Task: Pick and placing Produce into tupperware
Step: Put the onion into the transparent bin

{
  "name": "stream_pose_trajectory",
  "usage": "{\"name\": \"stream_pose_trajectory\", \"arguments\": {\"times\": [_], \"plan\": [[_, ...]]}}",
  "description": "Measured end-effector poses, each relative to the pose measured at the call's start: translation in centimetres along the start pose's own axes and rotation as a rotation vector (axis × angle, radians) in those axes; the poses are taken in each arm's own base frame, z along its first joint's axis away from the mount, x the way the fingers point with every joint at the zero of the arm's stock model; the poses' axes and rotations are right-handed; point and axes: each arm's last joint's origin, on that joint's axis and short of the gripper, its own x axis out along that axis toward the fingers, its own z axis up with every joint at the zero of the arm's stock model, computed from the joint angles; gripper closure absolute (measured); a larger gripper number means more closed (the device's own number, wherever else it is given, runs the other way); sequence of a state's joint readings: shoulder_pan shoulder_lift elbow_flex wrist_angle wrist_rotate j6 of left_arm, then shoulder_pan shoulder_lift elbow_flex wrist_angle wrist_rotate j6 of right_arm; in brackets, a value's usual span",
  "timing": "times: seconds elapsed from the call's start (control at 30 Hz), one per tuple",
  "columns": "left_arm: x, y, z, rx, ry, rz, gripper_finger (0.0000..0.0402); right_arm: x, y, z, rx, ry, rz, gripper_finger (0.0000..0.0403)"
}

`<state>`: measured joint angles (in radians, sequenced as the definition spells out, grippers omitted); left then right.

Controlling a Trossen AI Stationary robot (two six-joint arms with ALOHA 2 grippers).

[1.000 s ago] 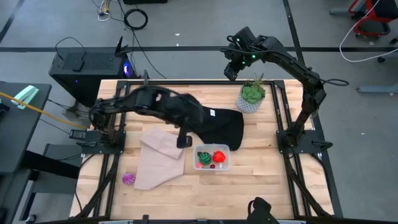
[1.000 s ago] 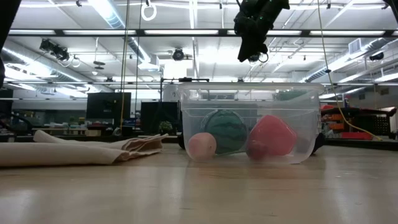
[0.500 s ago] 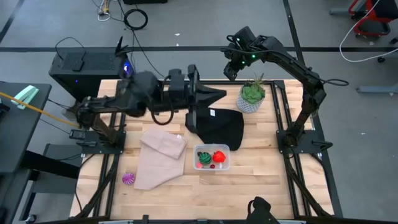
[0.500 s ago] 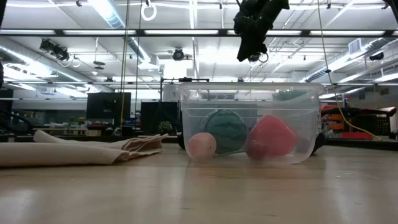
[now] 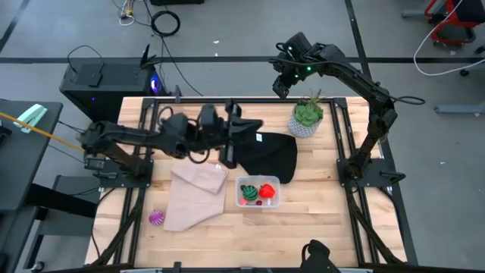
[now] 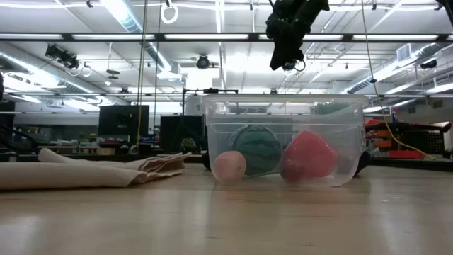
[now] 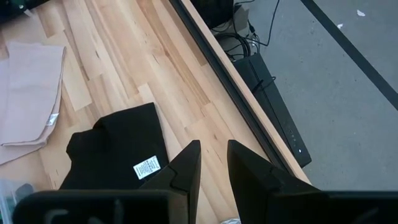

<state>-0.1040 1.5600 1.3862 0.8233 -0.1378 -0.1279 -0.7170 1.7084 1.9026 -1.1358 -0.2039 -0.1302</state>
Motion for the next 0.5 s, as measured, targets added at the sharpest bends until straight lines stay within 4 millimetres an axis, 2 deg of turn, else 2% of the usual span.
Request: {"name": "stream_pose_trajectory", "arguments": {"times": [0.1,0.23,0.4,0.5], "plan": [[-2.0,0.4,-0.9,-0.045,-0.119,0.006,0.04,0.0,0.0,0.0,0.0,0.0,0.0,0.0316],[-4.3,1.0,-1.8,-0.041,-0.1,0.037,0.04,0.0,0.0,0.0,0.0,0.0,0.0,0.0316],[-7.5,0.6,-1.6,-0.018,-0.055,0.092,0.0399,0.0,0.0,0.0,0.003,0.0,0.0,0.0316],[-9.7,0.3,-0.4,0.014,-0.061,0.148,0.04,0.0,0.0,0.0,0.004,0.0,0.0,0.0316]]}}
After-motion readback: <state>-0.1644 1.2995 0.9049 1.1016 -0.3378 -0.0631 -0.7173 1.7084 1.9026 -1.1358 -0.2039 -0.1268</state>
